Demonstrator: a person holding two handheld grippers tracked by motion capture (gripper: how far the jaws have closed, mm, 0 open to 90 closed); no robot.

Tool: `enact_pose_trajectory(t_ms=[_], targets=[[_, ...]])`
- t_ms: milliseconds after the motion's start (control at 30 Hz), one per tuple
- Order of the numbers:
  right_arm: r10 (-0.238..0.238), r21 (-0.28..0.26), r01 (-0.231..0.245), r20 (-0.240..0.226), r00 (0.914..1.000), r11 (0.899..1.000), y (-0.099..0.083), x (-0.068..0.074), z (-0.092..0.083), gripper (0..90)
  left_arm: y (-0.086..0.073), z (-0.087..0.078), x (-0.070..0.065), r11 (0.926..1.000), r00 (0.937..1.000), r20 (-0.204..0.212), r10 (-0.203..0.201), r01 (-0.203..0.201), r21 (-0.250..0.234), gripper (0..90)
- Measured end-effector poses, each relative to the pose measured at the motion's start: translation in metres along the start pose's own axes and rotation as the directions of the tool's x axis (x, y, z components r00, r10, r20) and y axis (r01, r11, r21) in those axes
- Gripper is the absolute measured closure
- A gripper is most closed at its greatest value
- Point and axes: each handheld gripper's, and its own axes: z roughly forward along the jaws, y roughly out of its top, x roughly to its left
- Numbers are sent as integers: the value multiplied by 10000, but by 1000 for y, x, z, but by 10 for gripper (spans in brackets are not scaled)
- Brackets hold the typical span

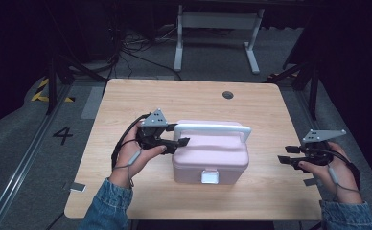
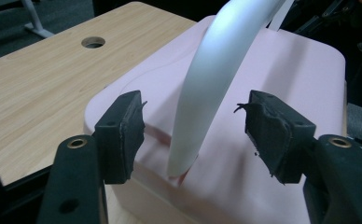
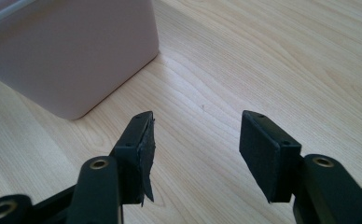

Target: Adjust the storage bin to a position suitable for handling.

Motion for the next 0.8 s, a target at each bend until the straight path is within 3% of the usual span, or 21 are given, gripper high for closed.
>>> enact_pose_trajectory(t_ms=[267, 333, 567, 800], targets=[[1, -23, -1, -78, 10000, 10000, 1, 1, 2, 464, 4, 7, -2, 9971, 9982, -499, 321, -354, -669, 452], [27, -44, -28, -80, 10000, 10000, 0, 1, 1, 464, 4, 8, -3, 9970, 9983, -572, 141, -184, -749, 502], [83, -60, -84, -38, 10000, 9999, 0, 1, 0, 464, 6, 9, -6, 9957, 9969, -766, 156, -225, -903, 642], [67, -101, -68, -77, 9999, 9999, 1, 1, 1, 464, 7, 9, -8, 9965, 9954, -895, 329, -395, -732, 779]])
